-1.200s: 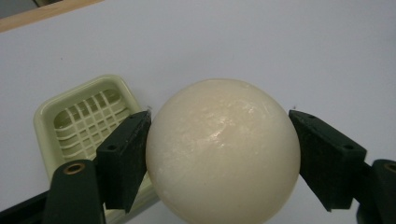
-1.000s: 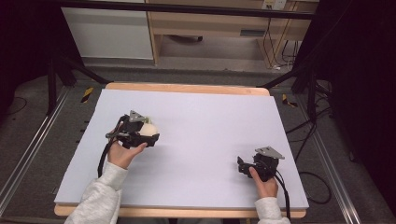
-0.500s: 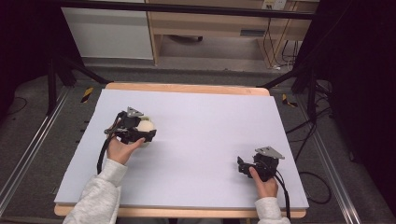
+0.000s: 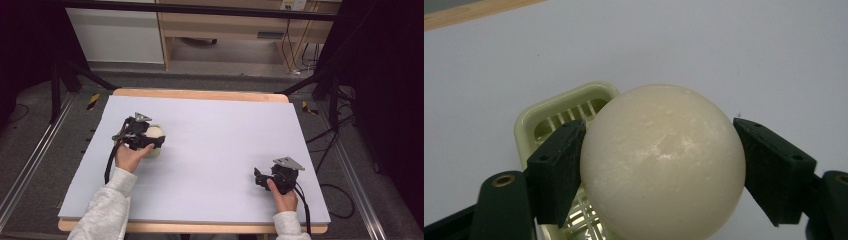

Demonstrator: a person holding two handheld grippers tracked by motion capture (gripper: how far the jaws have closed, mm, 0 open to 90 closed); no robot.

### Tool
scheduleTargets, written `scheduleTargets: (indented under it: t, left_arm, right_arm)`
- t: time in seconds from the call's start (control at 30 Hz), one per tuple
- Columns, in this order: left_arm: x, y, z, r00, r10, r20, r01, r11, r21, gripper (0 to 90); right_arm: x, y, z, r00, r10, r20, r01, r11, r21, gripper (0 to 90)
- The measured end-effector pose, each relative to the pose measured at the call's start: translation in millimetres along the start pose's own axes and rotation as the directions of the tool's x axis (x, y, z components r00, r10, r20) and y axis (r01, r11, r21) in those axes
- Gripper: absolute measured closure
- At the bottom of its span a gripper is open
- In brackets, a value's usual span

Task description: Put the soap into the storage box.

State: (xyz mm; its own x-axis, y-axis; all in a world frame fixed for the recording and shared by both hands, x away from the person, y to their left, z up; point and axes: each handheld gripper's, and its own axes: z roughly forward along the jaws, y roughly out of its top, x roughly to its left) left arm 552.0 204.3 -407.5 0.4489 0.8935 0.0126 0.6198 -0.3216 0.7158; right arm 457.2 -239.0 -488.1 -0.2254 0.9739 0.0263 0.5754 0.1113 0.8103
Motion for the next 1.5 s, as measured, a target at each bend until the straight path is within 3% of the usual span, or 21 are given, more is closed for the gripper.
scheduleTargets:
  t: [0.9, 1.5]
  left_arm:
    - [24.5, -7.1, 18.2, 0.998, -0.028, -0.057, 0.031, 0.9985, 0.045, 24.0]
    - [28.6, -14.0, 27.2, 0.9974, -0.036, -0.062, 0.041, 0.9964, 0.074, 24.0]
  right_arm:
    - [-0.1, 0.1, 0.2, 1.0, -0.003, -0.001, 0.003, 1.0, 0.002, 3.9]
    - [-0.2, 0.0, 0.3, 1.0, -0.004, -0.002, 0.004, 1.0, 0.002, 3.9]
